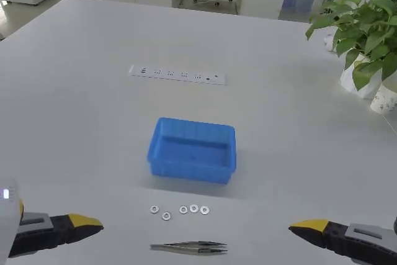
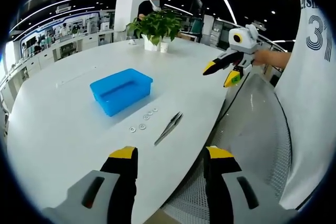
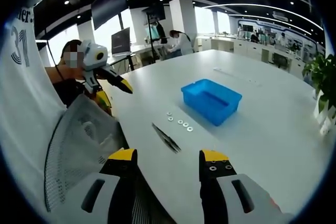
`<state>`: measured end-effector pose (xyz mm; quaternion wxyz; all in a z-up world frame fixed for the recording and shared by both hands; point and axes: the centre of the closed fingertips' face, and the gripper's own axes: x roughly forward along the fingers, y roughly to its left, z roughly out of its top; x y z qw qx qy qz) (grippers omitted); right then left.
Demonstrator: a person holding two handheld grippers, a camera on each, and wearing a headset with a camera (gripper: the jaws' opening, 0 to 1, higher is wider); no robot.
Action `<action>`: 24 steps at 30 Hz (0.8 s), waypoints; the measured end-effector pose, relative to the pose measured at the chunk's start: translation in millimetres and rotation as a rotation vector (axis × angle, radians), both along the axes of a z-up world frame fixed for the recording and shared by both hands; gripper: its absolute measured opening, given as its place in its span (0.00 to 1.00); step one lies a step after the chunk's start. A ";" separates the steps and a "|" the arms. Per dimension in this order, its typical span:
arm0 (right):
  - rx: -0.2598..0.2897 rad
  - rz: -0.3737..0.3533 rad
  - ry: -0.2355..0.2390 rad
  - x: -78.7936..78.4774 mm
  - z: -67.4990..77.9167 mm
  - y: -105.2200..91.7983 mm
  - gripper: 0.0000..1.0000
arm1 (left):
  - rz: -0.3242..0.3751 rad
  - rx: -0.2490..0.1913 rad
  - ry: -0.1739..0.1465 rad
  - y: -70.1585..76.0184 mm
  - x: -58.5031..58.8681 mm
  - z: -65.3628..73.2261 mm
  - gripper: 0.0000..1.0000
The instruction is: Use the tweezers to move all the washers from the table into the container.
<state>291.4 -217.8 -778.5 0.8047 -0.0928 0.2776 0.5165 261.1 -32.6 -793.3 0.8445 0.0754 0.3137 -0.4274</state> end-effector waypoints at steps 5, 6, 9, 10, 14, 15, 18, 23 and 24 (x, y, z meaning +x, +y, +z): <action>0.005 0.001 -0.005 1.2 1.9 2.1 0.48 | -0.002 0.003 -0.003 1.1 1.5 -0.6 0.55; 0.007 -0.001 -0.007 1.7 2.6 2.4 0.48 | -0.002 0.002 -0.004 0.9 1.6 -0.5 0.55; 0.019 -0.001 -0.007 1.5 5.2 3.5 0.47 | 0.000 -0.008 -0.011 -0.2 2.7 1.6 0.55; 0.016 -0.002 -0.010 1.9 5.1 3.1 0.47 | 0.002 -0.011 -0.013 -0.3 3.1 2.2 0.55; 0.012 -0.002 -0.009 2.0 4.5 2.1 0.47 | -0.001 -0.006 -0.010 -0.6 2.0 1.9 0.55; 0.012 -0.003 -0.007 2.0 4.5 2.0 0.47 | -0.001 -0.006 -0.009 -0.8 1.8 1.8 0.55; 0.017 -0.004 -0.007 2.2 5.2 2.5 0.47 | 0.016 -0.033 -0.015 -0.6 4.0 3.6 0.55; 0.013 -0.001 -0.006 1.7 4.9 2.9 0.47 | 0.008 -0.019 -0.007 -0.5 2.6 1.2 0.55; 0.012 -0.002 -0.006 1.8 4.7 2.8 0.47 | 0.008 -0.018 -0.006 -0.6 2.6 1.0 0.55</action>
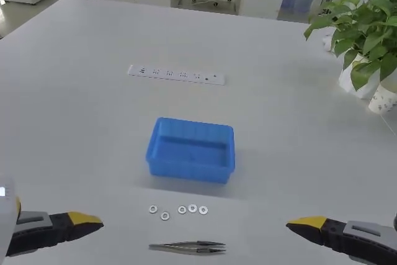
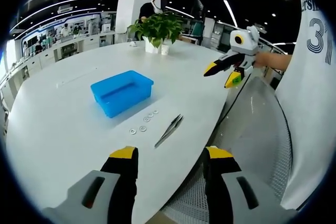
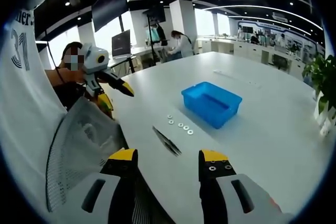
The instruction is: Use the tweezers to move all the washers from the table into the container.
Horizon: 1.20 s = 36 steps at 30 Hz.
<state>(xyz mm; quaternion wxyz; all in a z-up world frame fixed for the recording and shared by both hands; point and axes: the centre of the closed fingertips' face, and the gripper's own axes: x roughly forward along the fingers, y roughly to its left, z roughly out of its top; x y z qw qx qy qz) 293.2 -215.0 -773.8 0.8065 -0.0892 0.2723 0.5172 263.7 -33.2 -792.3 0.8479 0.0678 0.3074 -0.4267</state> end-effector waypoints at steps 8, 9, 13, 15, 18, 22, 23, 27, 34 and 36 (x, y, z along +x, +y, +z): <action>-0.016 0.007 0.007 -1.7 -5.1 0.1 0.47 | 0.003 -0.012 -0.002 -3.2 0.8 -3.9 0.54; -0.016 0.007 0.008 -1.8 -5.5 0.3 0.47 | 0.003 -0.012 -0.001 -3.7 1.0 -4.7 0.54; -0.019 0.015 0.015 -2.6 -8.8 2.3 0.47 | 0.013 -0.033 -0.016 -8.6 4.2 -6.7 0.52; -0.027 0.018 0.014 -1.5 -10.9 3.3 0.47 | 0.008 -0.038 -0.021 -10.7 5.1 -7.0 0.52; -0.036 0.024 0.017 1.8 -14.2 5.5 0.46 | 0.000 -0.038 -0.023 -15.1 8.5 -10.8 0.51; -0.057 0.038 0.016 8.4 -19.4 9.9 0.46 | -0.012 -0.026 -0.012 -17.9 13.7 -17.1 0.51; -0.062 0.047 0.013 10.4 -20.6 12.5 0.46 | -0.016 -0.022 -0.012 -18.9 15.9 -18.8 0.51; -0.074 0.078 0.005 16.4 -25.5 22.8 0.44 | -0.026 -0.016 -0.025 -22.0 24.0 -23.6 0.46; -0.120 0.166 -0.010 21.1 -40.2 49.1 0.43 | -0.087 0.009 0.006 -32.3 31.3 -44.0 0.47; -0.137 0.194 -0.009 20.9 -46.8 57.3 0.42 | -0.103 0.021 0.019 -34.5 33.5 -50.9 0.47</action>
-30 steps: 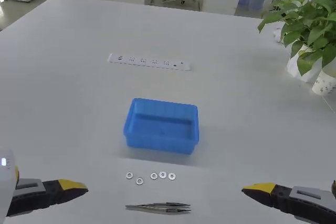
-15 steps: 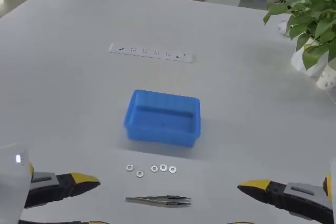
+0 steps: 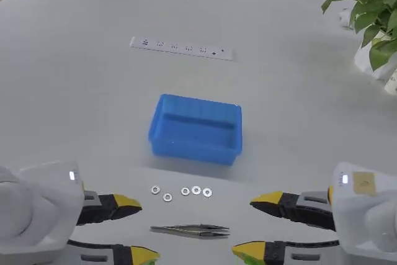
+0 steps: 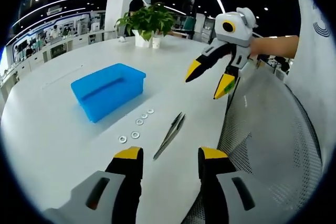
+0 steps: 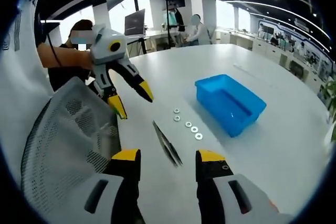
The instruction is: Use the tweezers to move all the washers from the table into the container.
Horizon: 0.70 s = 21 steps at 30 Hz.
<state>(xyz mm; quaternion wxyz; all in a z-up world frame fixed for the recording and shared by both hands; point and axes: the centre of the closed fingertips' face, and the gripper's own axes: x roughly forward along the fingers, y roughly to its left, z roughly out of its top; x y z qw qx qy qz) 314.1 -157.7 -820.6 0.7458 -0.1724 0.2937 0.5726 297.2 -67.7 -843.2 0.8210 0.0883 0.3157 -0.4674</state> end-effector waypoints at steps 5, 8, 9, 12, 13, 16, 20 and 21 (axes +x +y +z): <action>-0.039 0.065 -0.006 -1.8 -14.3 16.5 0.40 | -0.029 0.026 0.017 -3.2 5.0 -12.7 0.46; -0.075 0.095 -0.016 -1.4 -23.1 21.6 0.39 | -0.048 0.052 0.030 -3.1 5.0 -19.2 0.46; -0.084 0.105 -0.013 -1.6 -26.1 23.6 0.39 | -0.057 0.063 0.030 -2.8 4.9 -21.4 0.46; -0.097 0.120 -0.010 -0.4 -31.1 27.4 0.36 | -0.077 0.069 0.043 -3.7 2.4 -24.6 0.44; -0.114 0.134 -0.008 -0.4 -34.5 28.1 0.34 | -0.081 0.072 0.042 -3.8 2.3 -25.3 0.43; -0.135 0.152 -0.004 1.1 -41.8 31.2 0.33 | -0.083 0.074 0.047 -4.8 2.1 -27.2 0.43; -0.156 0.170 -0.004 3.0 -47.5 33.1 0.32 | -0.074 0.071 0.051 -5.8 3.2 -28.5 0.43; -0.170 0.177 -0.001 2.9 -50.1 32.2 0.32 | -0.074 0.068 0.053 -6.2 3.1 -28.6 0.43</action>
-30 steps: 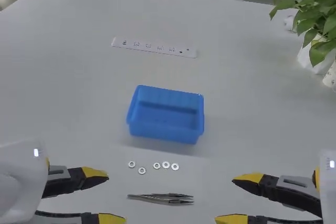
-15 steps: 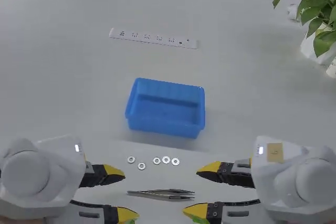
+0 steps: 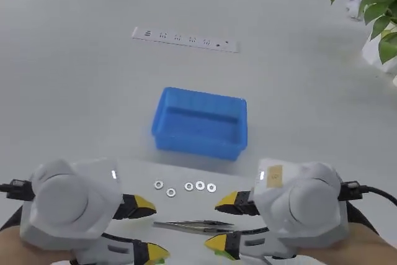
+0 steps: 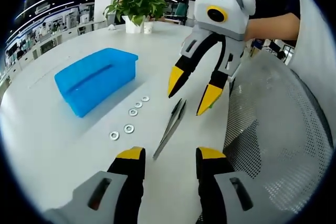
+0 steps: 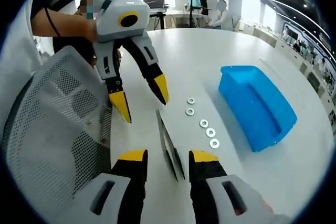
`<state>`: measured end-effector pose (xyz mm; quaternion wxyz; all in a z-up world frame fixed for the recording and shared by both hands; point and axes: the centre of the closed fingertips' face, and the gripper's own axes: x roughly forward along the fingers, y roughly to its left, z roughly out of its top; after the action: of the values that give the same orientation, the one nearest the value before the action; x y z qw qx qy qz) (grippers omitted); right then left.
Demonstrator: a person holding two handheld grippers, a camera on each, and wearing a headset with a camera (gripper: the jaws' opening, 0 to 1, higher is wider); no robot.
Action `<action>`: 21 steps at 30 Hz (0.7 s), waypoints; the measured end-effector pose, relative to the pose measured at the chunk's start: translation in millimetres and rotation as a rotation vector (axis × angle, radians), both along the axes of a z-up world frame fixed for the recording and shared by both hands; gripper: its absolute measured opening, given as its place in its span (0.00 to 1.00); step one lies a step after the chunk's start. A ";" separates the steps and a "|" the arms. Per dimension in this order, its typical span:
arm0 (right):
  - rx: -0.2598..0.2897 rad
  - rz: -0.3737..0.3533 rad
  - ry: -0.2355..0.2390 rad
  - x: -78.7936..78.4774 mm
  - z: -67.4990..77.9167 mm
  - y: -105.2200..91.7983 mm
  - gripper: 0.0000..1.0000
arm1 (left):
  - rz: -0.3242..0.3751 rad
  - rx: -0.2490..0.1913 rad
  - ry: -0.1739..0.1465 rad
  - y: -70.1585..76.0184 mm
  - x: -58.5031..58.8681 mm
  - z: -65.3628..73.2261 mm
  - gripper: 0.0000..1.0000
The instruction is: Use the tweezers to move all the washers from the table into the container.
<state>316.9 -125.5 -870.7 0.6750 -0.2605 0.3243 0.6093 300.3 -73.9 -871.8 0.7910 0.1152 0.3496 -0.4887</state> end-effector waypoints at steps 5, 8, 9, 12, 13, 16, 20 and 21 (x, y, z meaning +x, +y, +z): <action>-0.027 0.024 0.002 0.9 -6.3 -2.8 0.30 | 0.001 0.011 0.012 0.9 0.1 -5.0 0.42; -0.038 0.033 0.001 2.1 -8.8 -3.4 0.28 | 0.000 0.011 0.025 1.9 -0.5 -5.7 0.39; -0.041 0.034 0.006 2.4 -9.9 -3.2 0.28 | -0.003 0.012 0.026 1.7 -0.7 -5.9 0.37; -0.052 0.048 -0.001 3.2 -11.9 -2.8 0.27 | -0.012 0.029 0.017 2.2 0.6 -7.7 0.37; -0.055 0.051 0.001 3.1 -12.4 -2.6 0.26 | -0.012 0.032 0.016 2.3 1.2 -8.3 0.37; -0.062 0.062 -0.001 4.1 -13.6 -0.8 0.24 | -0.008 0.035 0.000 2.0 5.5 -7.7 0.37; -0.078 0.083 0.000 4.1 -16.7 1.3 0.21 | -0.015 0.052 -0.025 1.0 12.4 -10.0 0.33; -0.086 0.093 -0.003 4.1 -17.7 1.5 0.20 | -0.026 0.063 -0.029 0.6 13.0 -11.7 0.32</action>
<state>321.1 -124.0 -888.4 0.6347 -0.3050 0.3369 0.6250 313.4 -73.3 -883.4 0.7856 0.1514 0.3518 -0.4860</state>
